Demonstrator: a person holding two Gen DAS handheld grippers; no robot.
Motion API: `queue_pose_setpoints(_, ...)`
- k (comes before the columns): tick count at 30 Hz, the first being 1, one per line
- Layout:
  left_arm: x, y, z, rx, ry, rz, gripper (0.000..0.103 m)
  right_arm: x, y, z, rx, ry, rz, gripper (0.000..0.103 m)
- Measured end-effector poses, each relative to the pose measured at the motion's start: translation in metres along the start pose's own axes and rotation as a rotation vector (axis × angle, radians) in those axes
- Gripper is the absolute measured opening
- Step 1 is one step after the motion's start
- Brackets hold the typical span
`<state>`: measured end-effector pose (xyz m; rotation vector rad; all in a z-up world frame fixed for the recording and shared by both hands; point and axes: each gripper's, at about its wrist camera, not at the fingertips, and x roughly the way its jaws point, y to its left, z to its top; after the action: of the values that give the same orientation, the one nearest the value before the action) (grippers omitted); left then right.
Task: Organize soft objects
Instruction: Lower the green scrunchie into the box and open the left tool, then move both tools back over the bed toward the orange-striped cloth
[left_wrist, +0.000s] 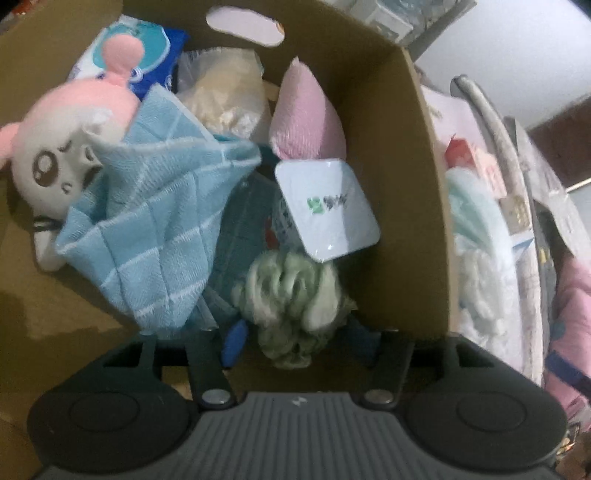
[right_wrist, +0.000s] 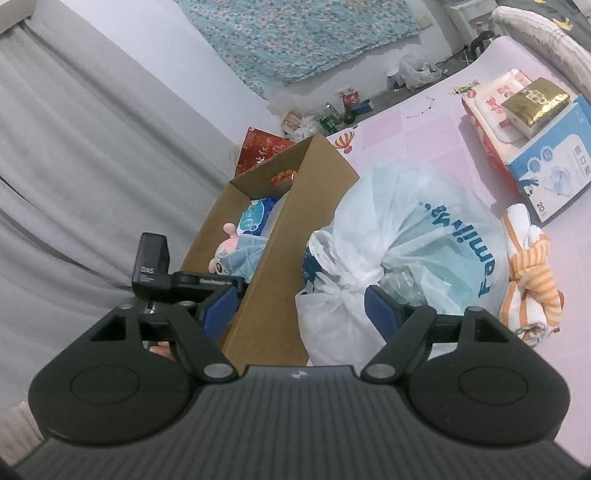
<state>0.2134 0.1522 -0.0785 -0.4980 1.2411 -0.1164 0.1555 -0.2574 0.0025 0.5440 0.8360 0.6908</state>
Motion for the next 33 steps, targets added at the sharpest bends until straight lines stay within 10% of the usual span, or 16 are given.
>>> queue_pose_setpoints(14,-0.080,-0.040,-0.030,0.076,-0.225,-0.042,0.083,-0.055,0.000,-0.023,0.024,-0.223,-0.048,0.085)
queue_pose_setpoints(25,-0.148,-0.094,-0.107,0.293,-0.488,0.045,0.103,-0.128,-0.058,-0.105,0.212,-0.416,-0.193,0.093)
queue_pose_setpoints(33,-0.136,-0.132,-0.144,0.342,-0.454,-0.011,0.103,-0.133,-0.087,-0.142,0.297,-0.421,-0.176,0.093)
